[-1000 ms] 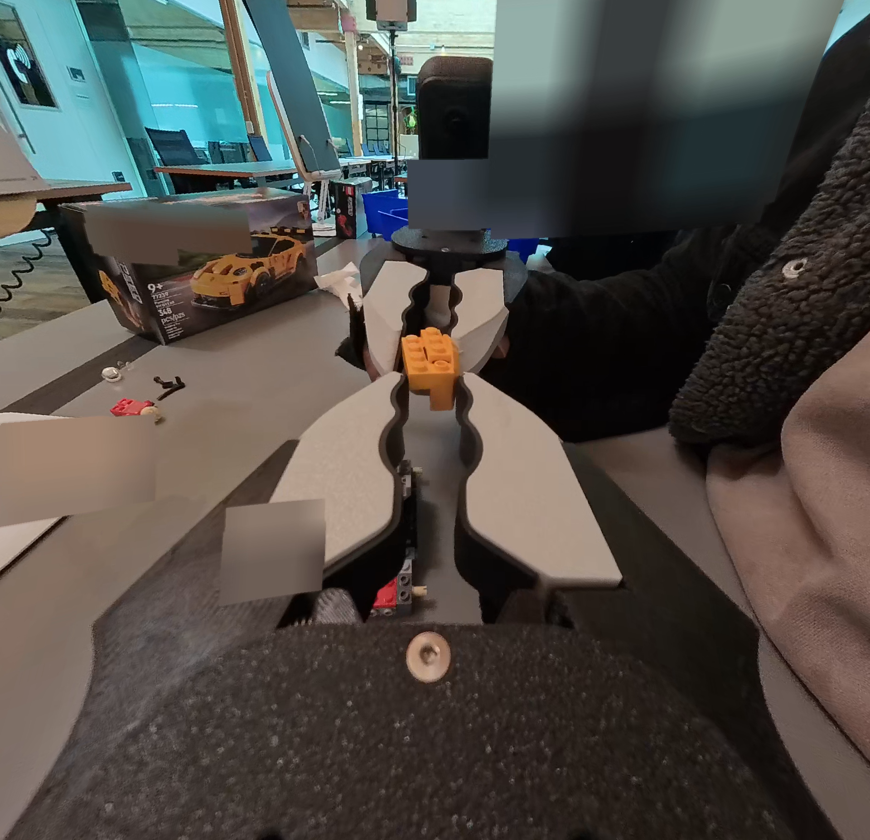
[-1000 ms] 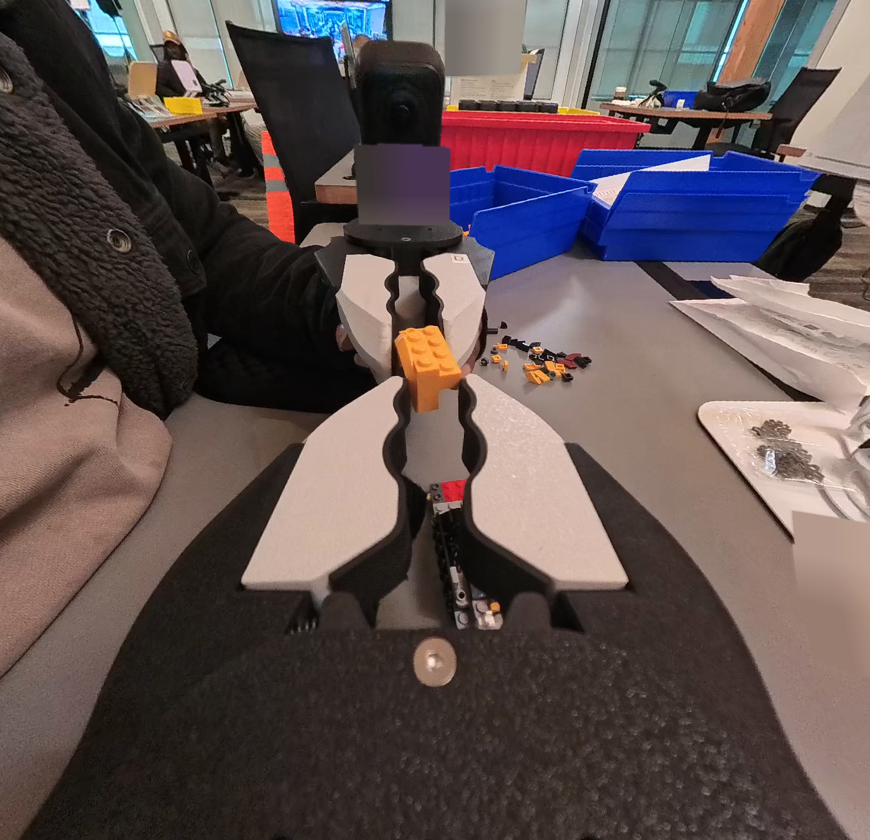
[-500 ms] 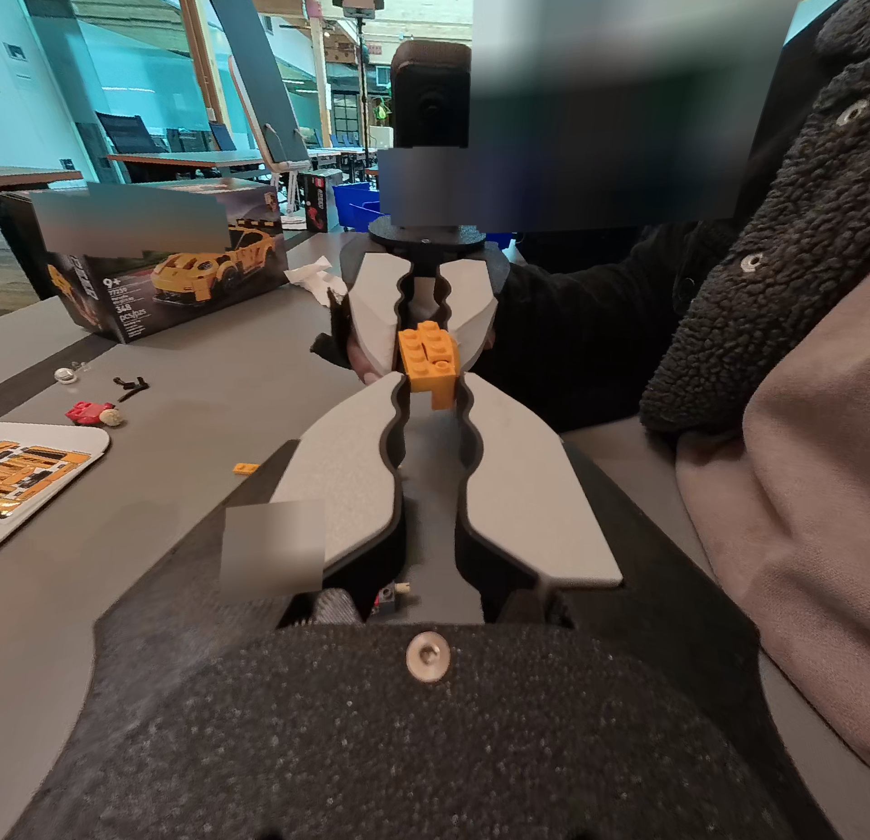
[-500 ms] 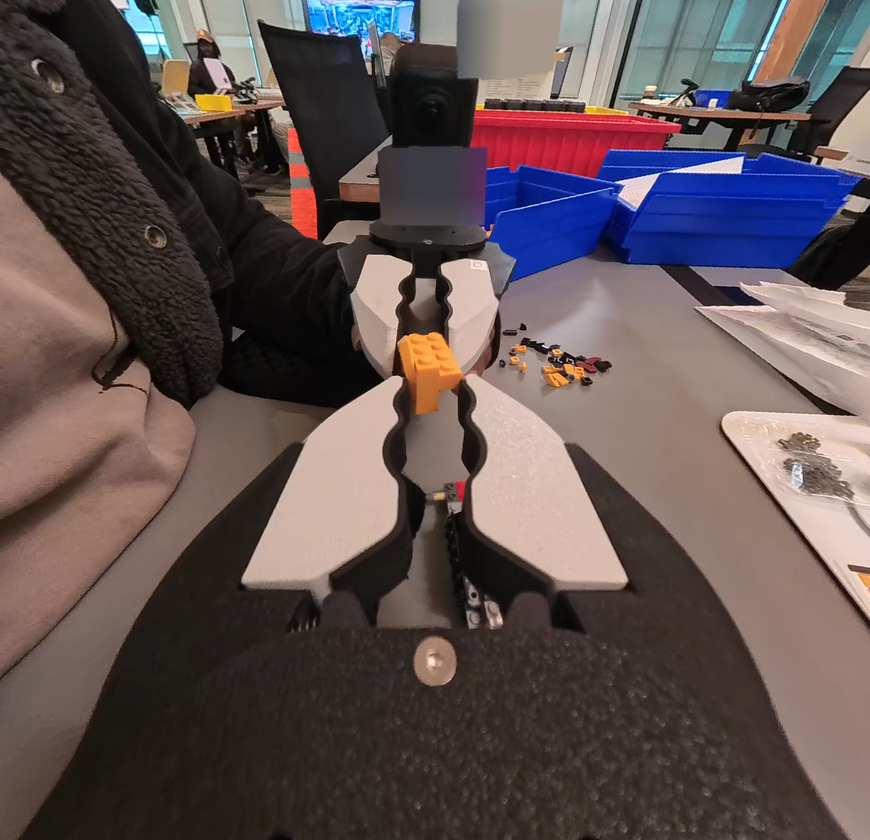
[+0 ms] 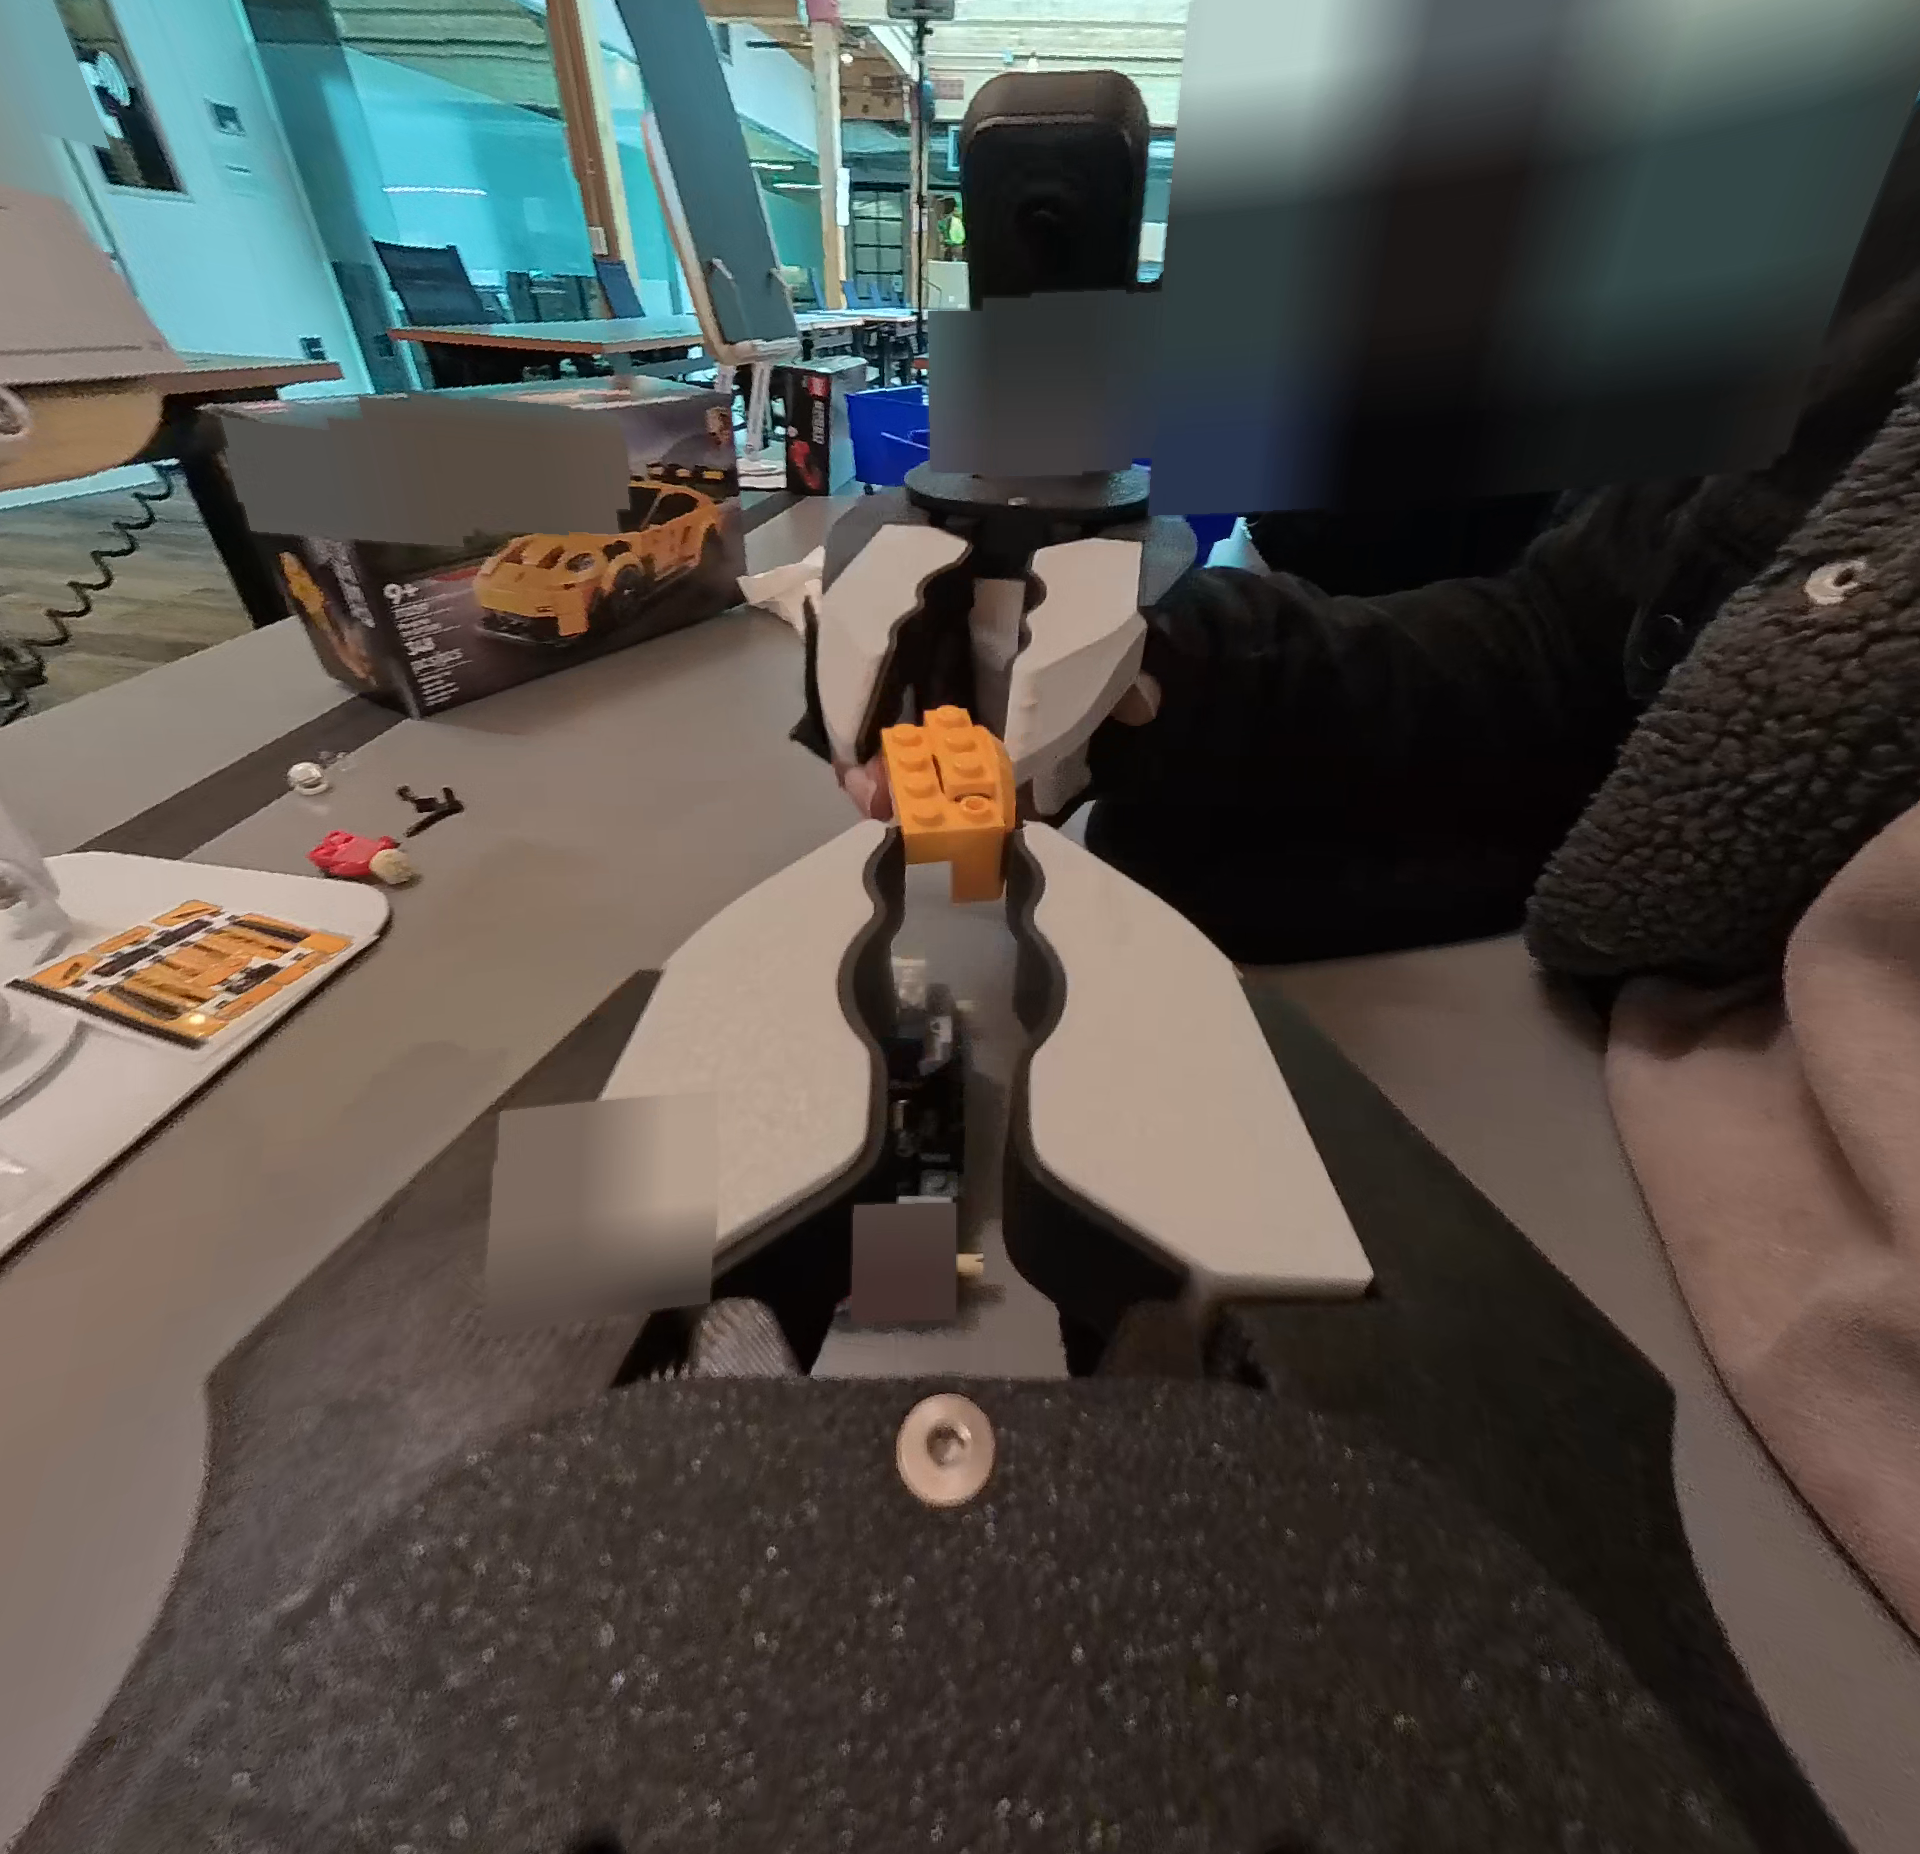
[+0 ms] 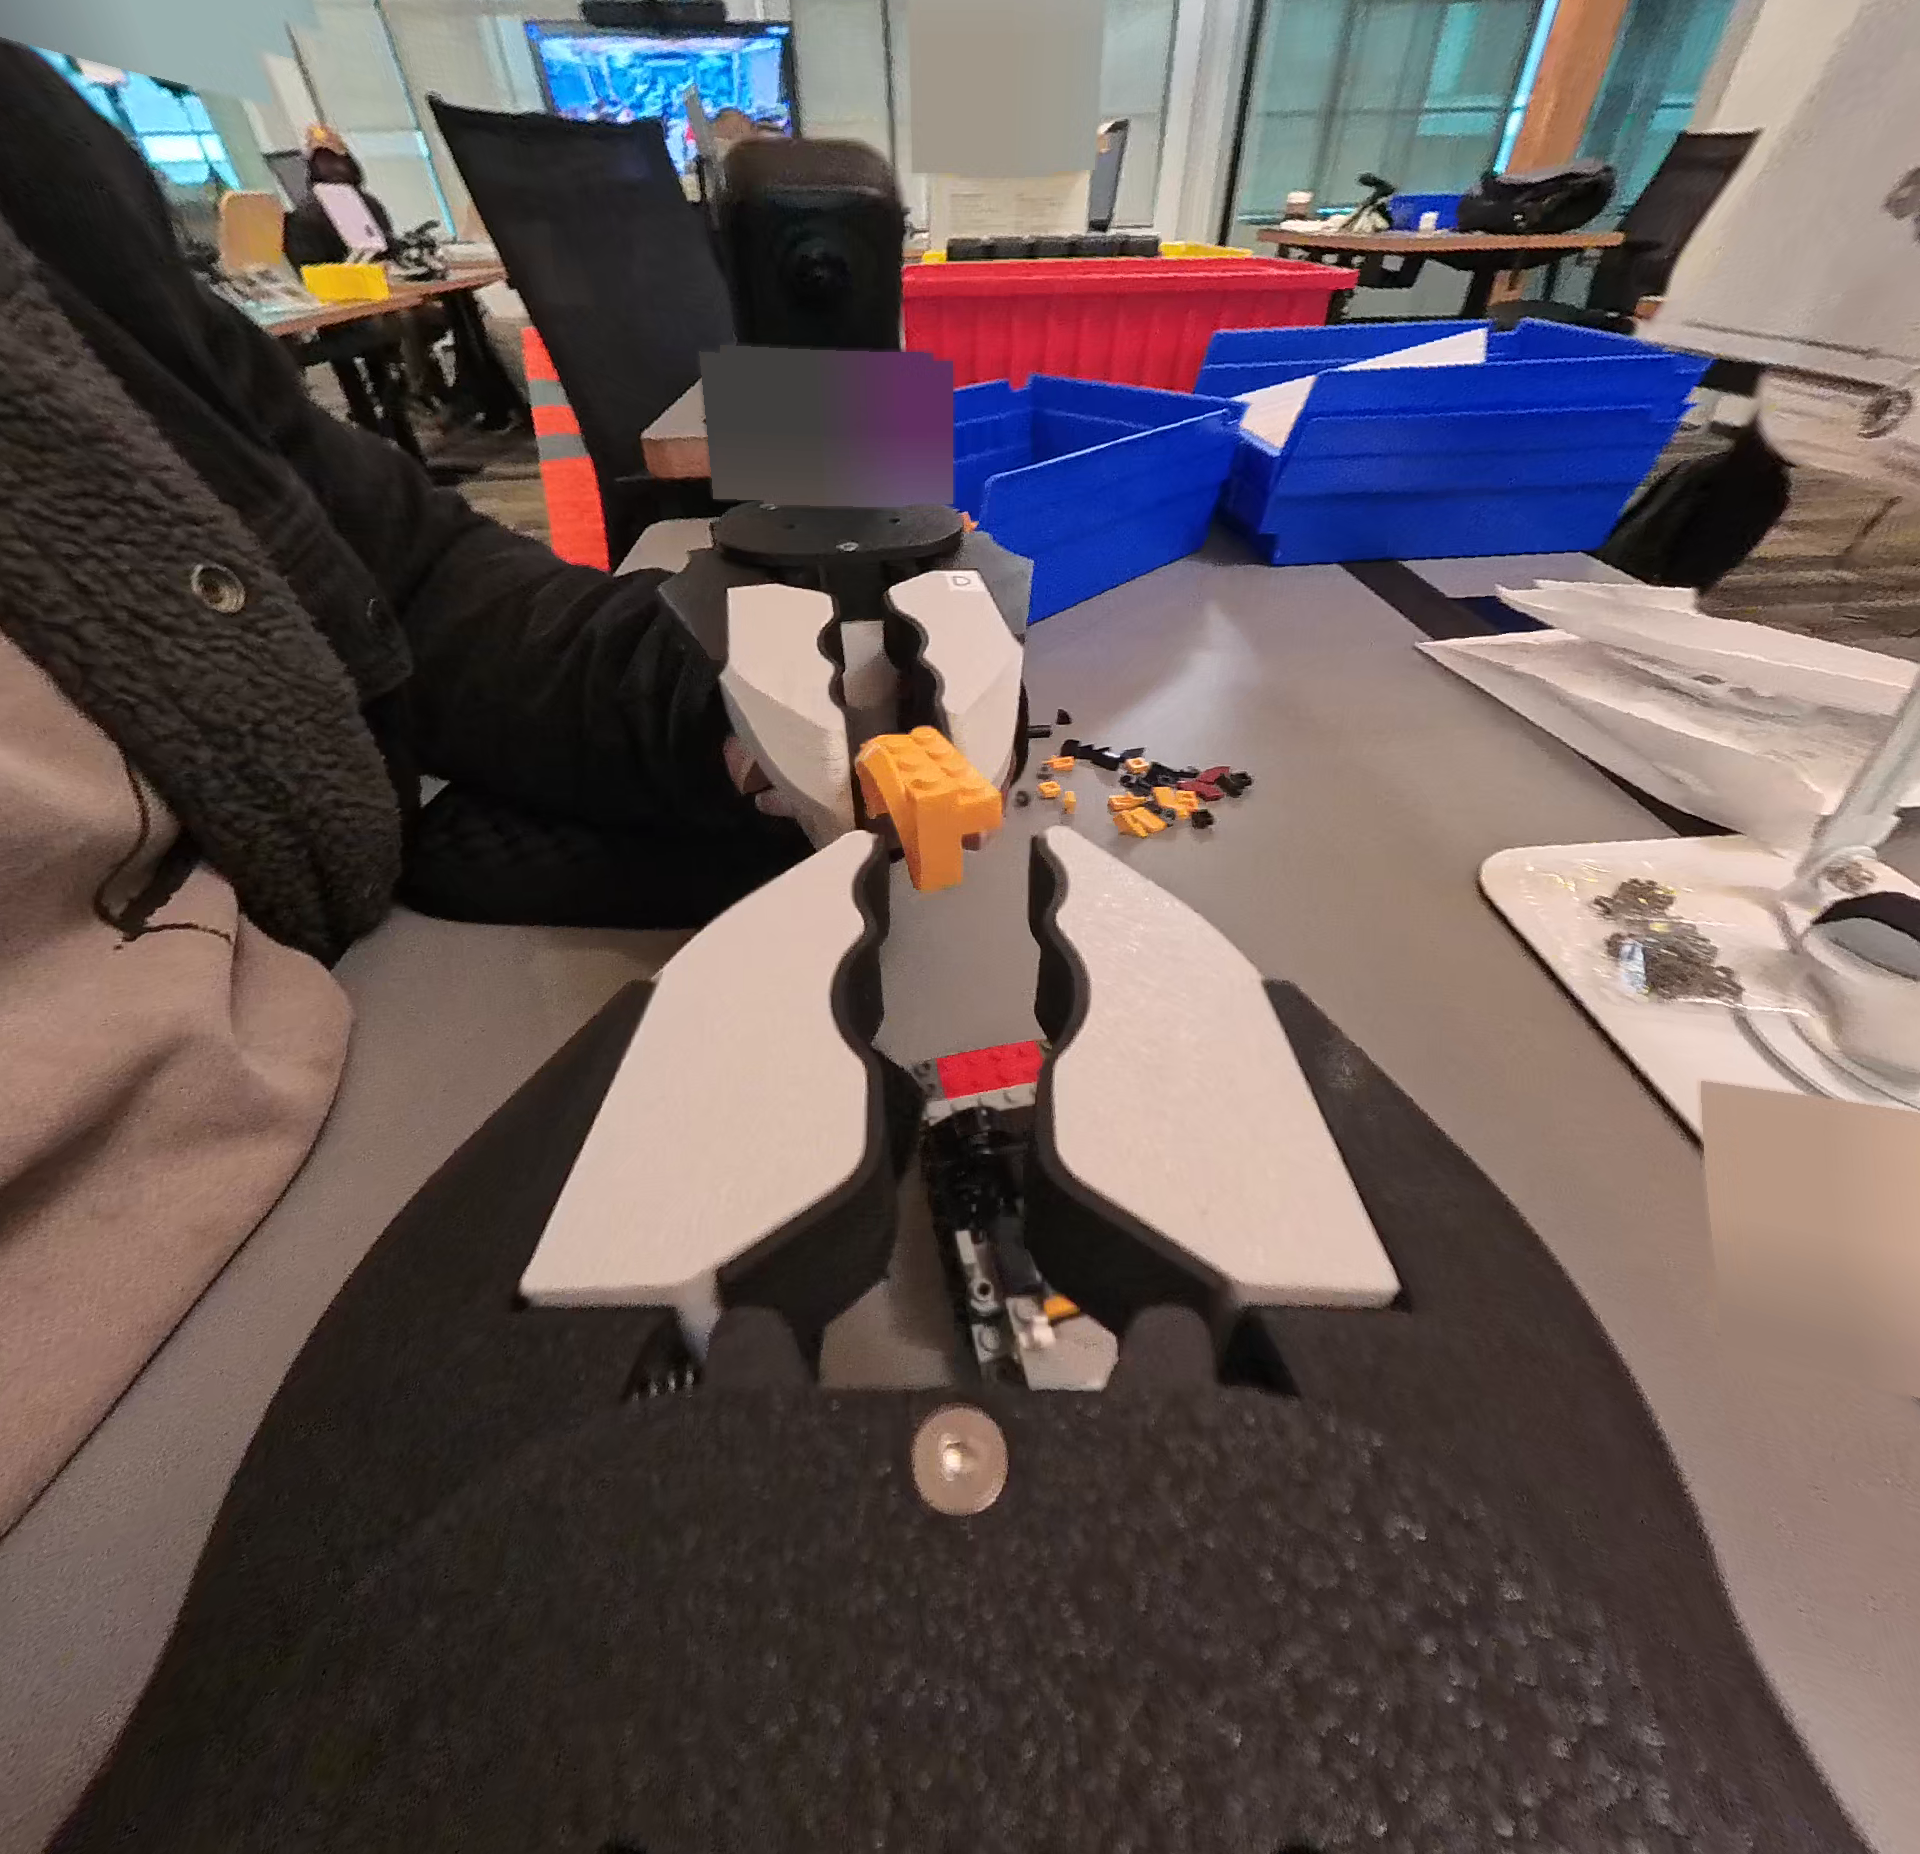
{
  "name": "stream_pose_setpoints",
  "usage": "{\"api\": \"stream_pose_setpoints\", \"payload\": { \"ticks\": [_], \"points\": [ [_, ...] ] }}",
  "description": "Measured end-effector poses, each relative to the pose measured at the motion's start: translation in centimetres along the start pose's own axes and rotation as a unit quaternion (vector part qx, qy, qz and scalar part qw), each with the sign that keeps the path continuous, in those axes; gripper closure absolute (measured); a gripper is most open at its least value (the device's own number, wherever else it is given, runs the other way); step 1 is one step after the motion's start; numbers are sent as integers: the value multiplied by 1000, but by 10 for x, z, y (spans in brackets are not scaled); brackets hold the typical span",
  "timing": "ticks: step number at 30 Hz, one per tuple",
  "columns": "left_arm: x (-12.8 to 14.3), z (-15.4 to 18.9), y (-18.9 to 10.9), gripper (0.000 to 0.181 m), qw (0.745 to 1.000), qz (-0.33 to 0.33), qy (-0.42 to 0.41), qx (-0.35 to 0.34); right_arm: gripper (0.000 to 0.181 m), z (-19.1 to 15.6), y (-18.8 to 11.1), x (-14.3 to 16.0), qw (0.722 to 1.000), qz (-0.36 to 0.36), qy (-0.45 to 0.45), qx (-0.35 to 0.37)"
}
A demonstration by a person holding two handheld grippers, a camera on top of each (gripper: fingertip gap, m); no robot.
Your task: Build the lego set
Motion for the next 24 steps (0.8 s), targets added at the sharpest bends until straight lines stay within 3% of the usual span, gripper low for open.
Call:
{"api": "stream_pose_setpoints", "payload": {
  "ticks": [14, 16, 20, 24],
  "points": [
    [16, -41, -16, 162, 994, -30, -31, -103, 163, 70, -45, 20, 980, -86, -20, 176],
    [17, -46, -20, 162, 993, -34, -28, -114, 181, 74, -53, 28, 976, -117, -27, 184],
    [18, -54, -27, 162, 990, -35, -30, -131, 181, 76, -59, 31, 969, -155, -41, 185],
    [24, -57, -28, 163, 989, -46, -47, -132, 174, 88, -45, 39, 958, -231, -55, 161]
  ]
}}
Point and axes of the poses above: each gripper's, where its closed fingertips meet, y out along the fingers, x out of its underside, z = x × y across the jaws, the point moved 1 cm from there along -y, back along the fingers, and after that the axes turned 13 degrees about y, right-handed, at the moved point
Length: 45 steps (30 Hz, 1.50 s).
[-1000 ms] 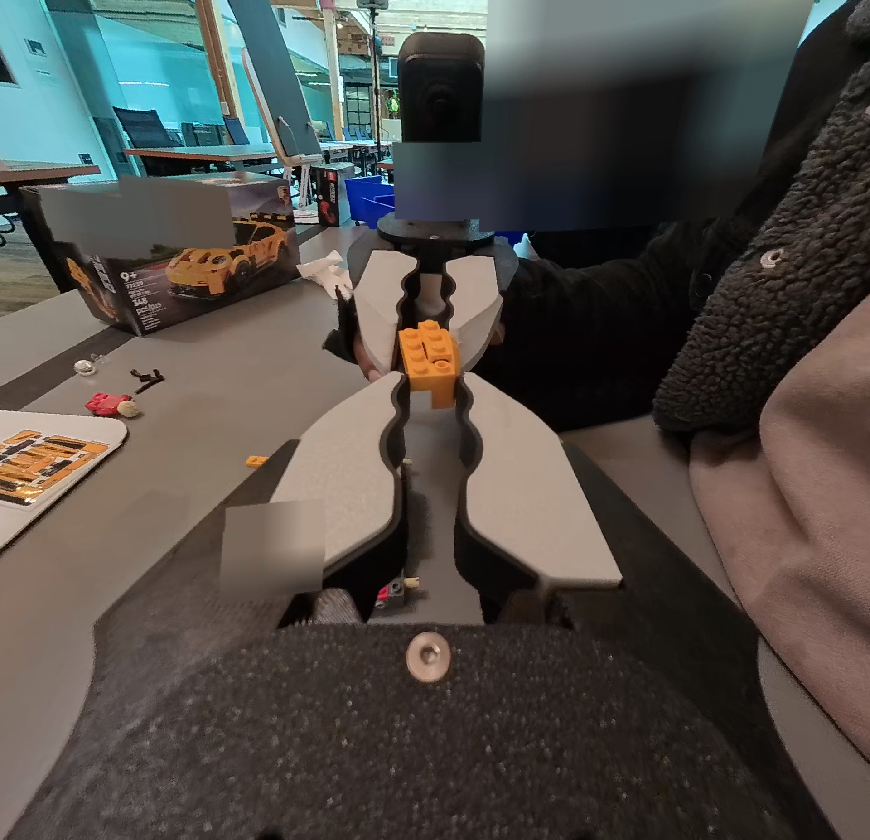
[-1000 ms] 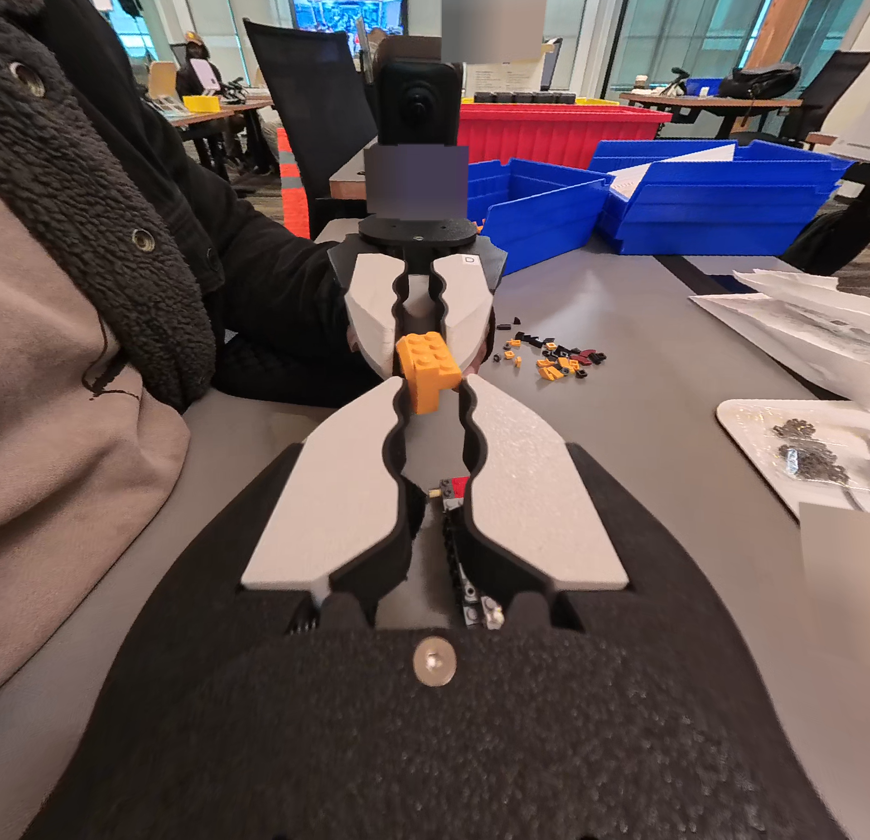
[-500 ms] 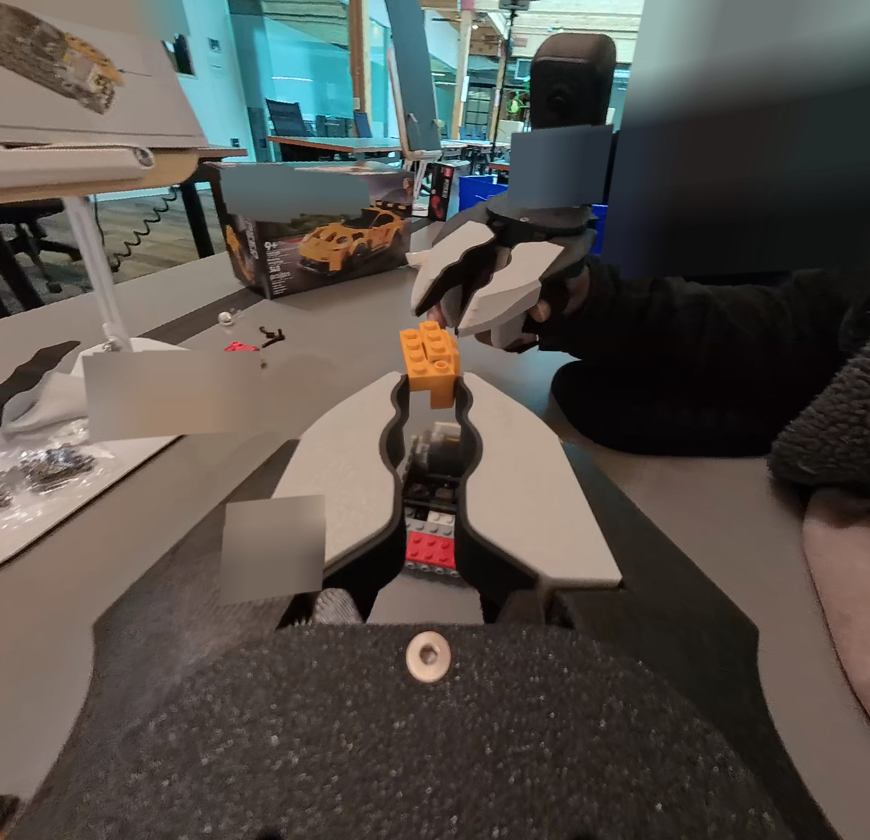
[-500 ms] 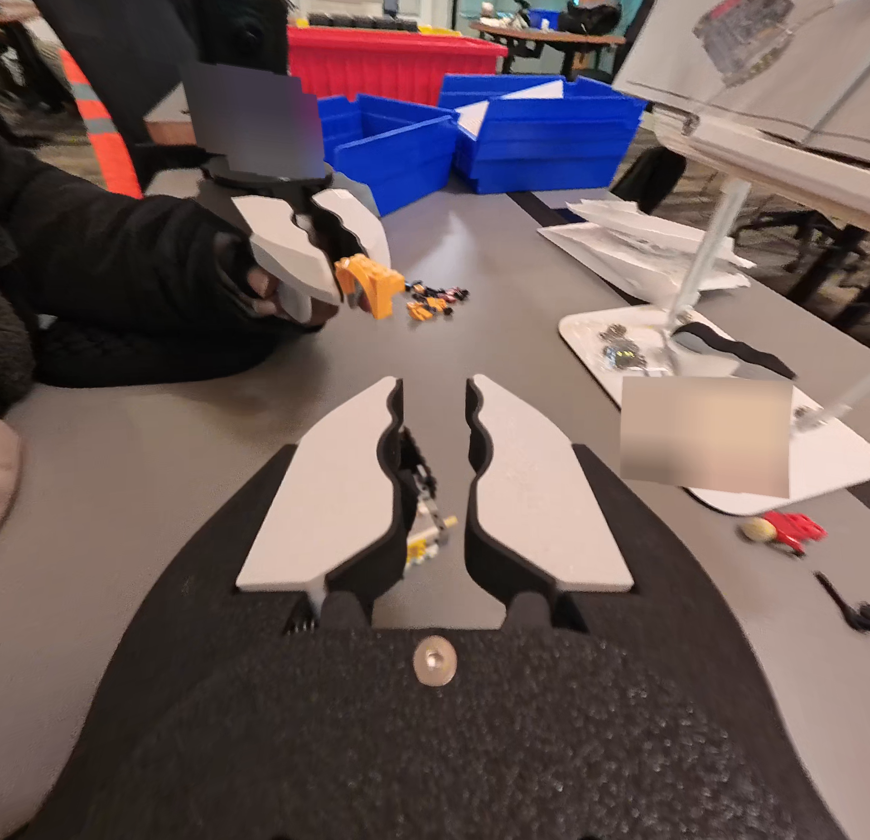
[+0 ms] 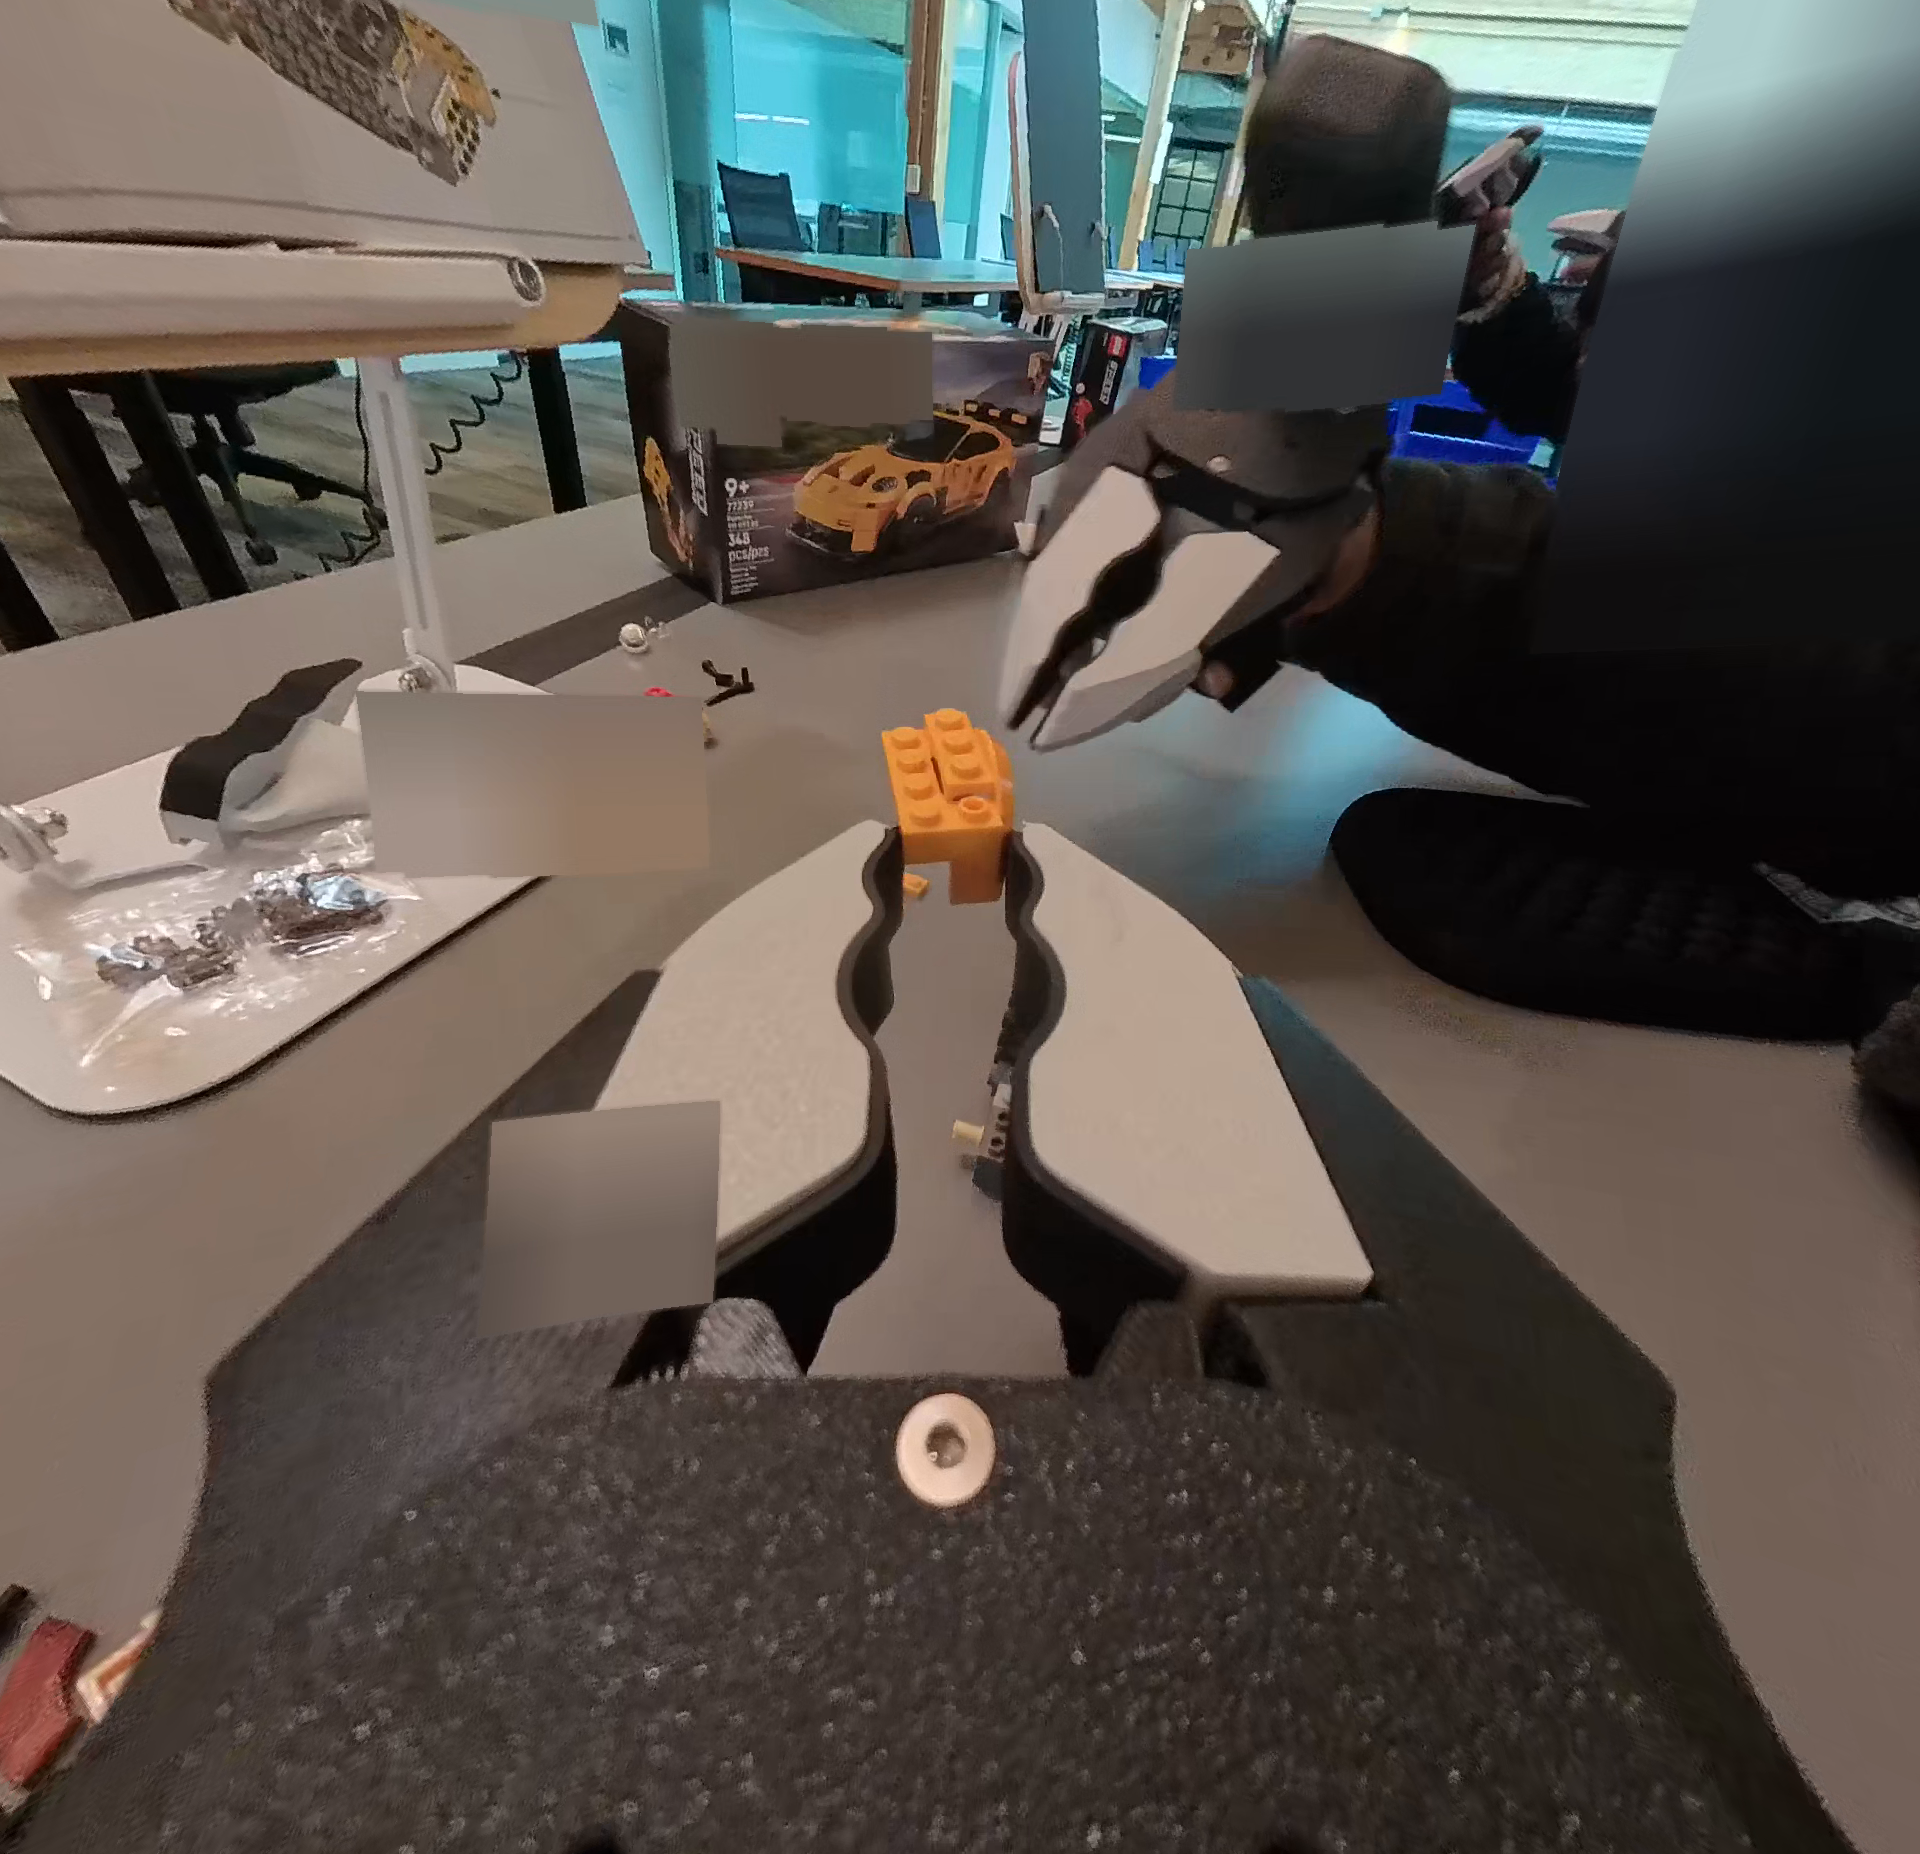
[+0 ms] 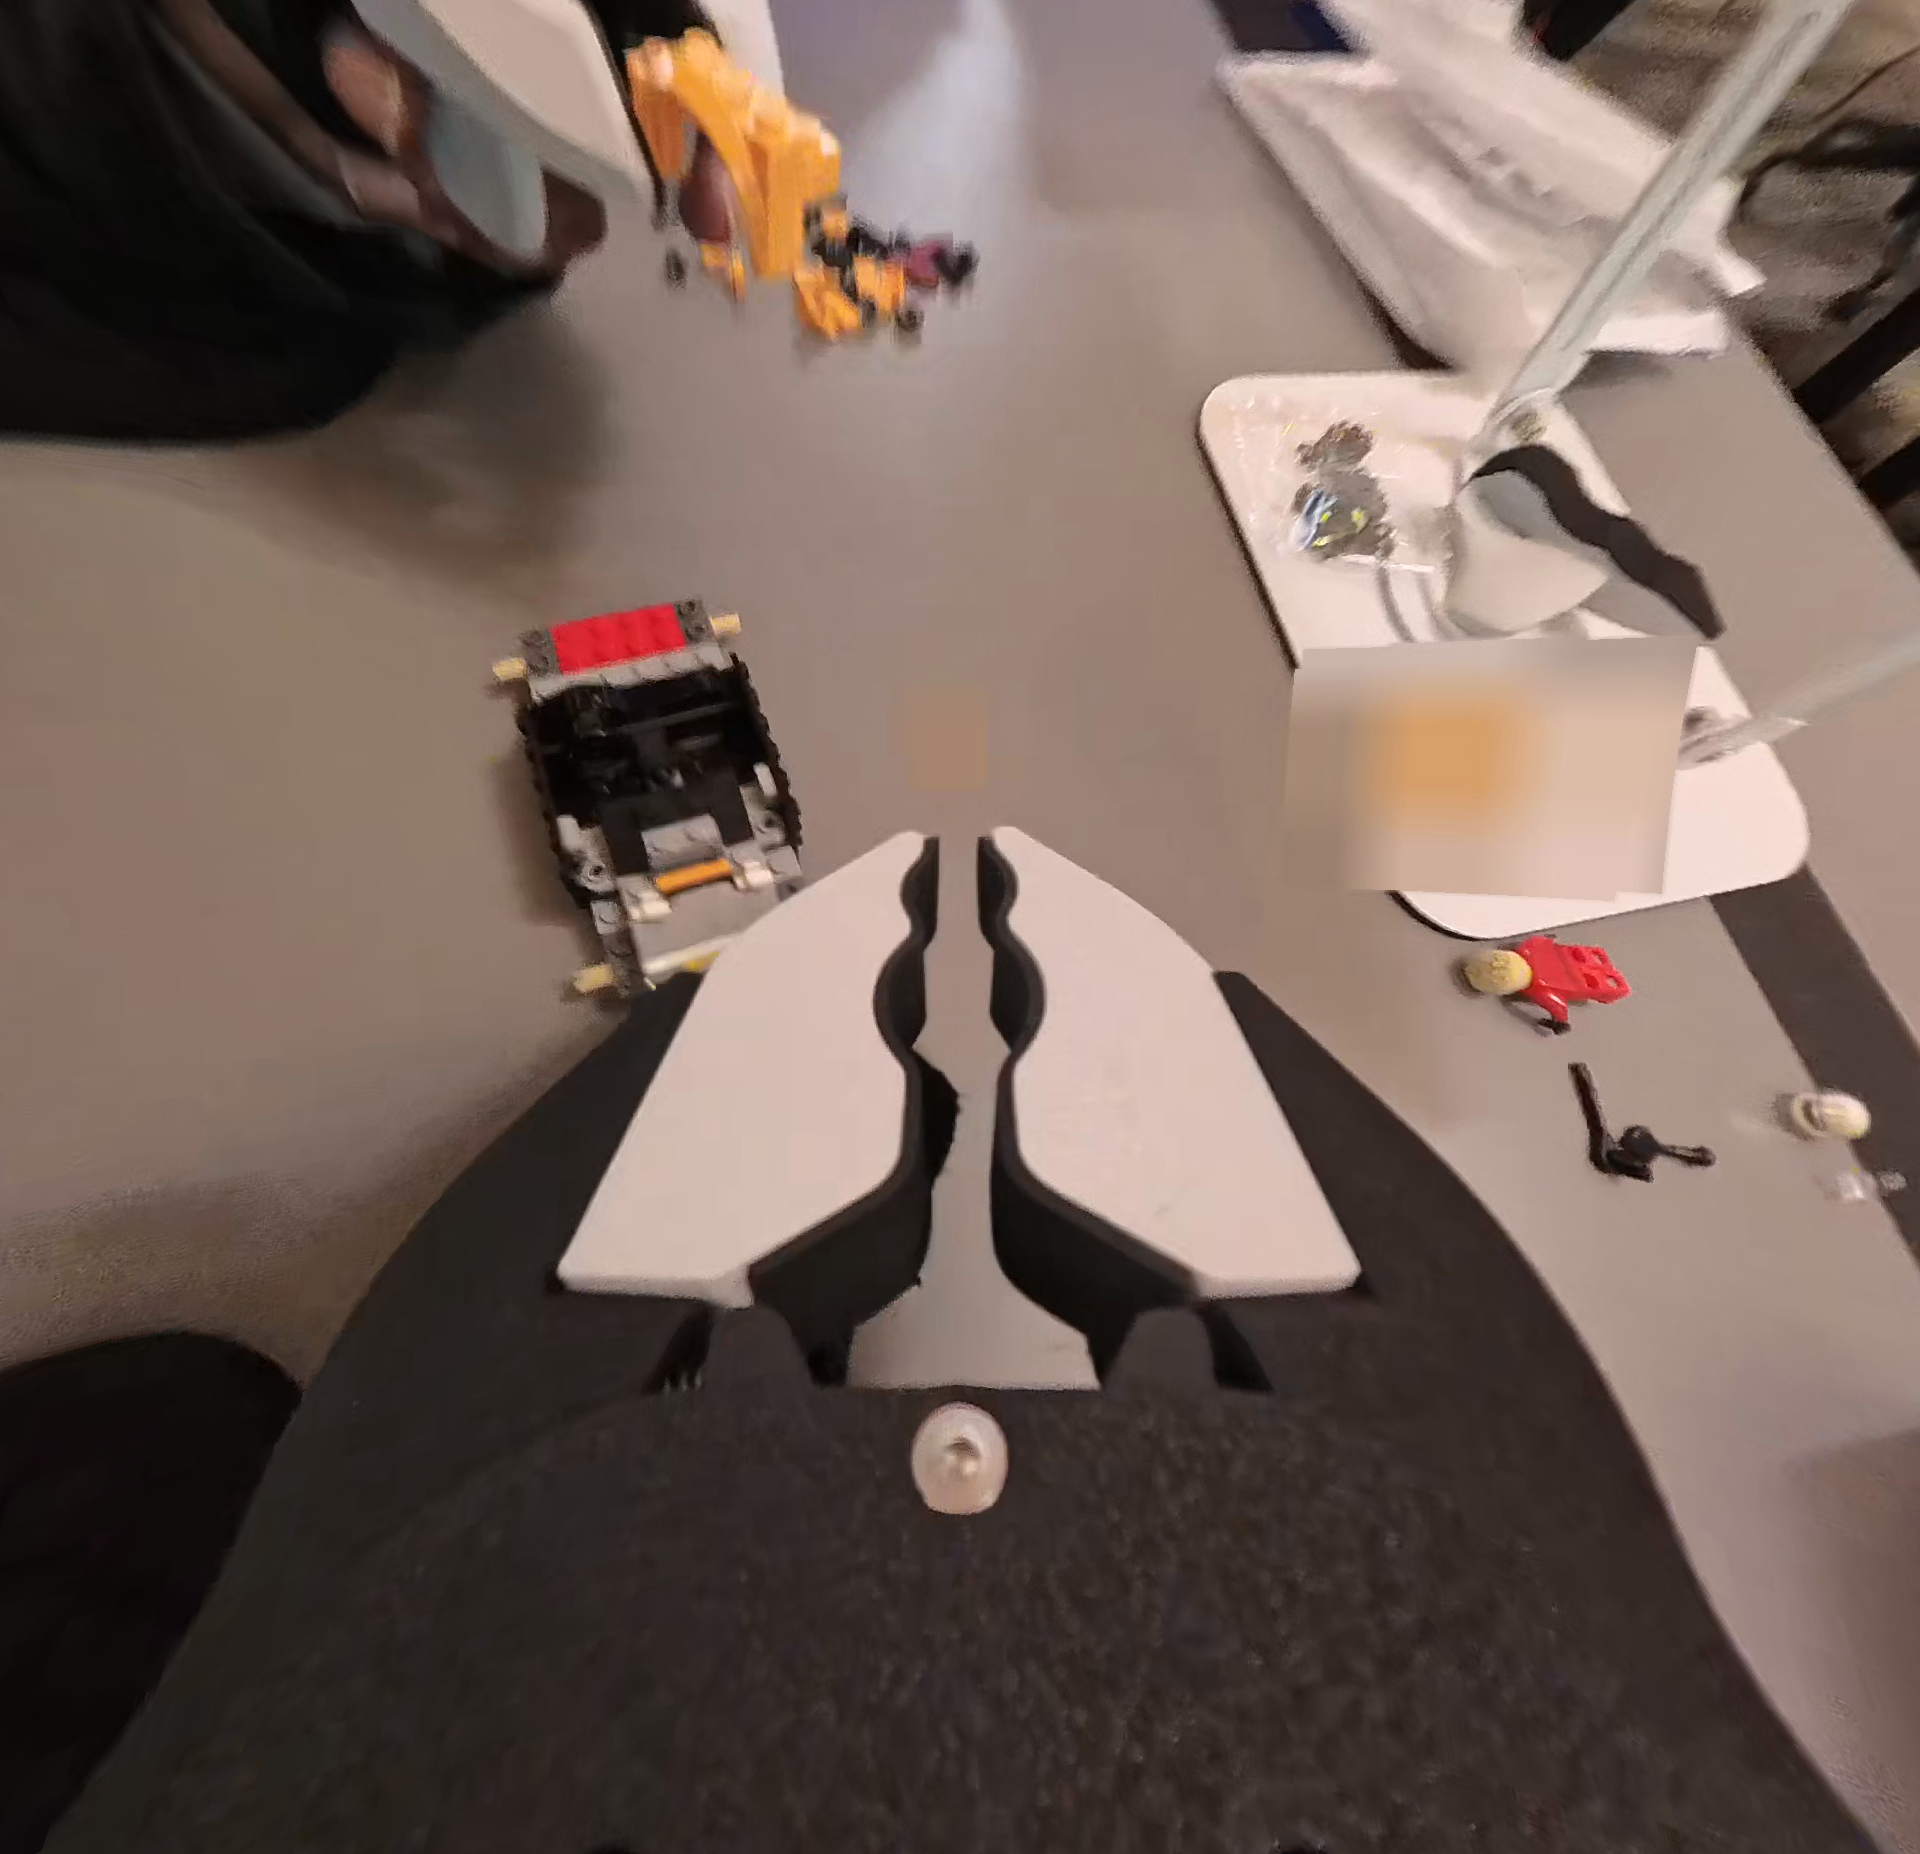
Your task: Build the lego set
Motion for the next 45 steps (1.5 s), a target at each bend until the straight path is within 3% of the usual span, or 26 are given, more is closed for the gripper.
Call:
{"api": "stream_pose_setpoints", "payload": {
  "ticks": [6, 20, 39, 45],
  "points": [
    [3, 3, 2, 163, 1000, -10, 1, 10, 166, 23, 38, 23, 991, -123, -25, -44],
    [6, 10, 4, 163, 999, -11, -11, 39, 161, -10, 99, 11, 965, -201, -68, -154],
    [5, 16, 5, 163, 998, -12, -5, 53, 174, -13, 99, 12, 964, -202, -84, -148],
    [2, 21, 5, 163, 998, -3, -4, 66, 174, -15, 64, -15, 976, -122, -67, -165]
  ]
}}
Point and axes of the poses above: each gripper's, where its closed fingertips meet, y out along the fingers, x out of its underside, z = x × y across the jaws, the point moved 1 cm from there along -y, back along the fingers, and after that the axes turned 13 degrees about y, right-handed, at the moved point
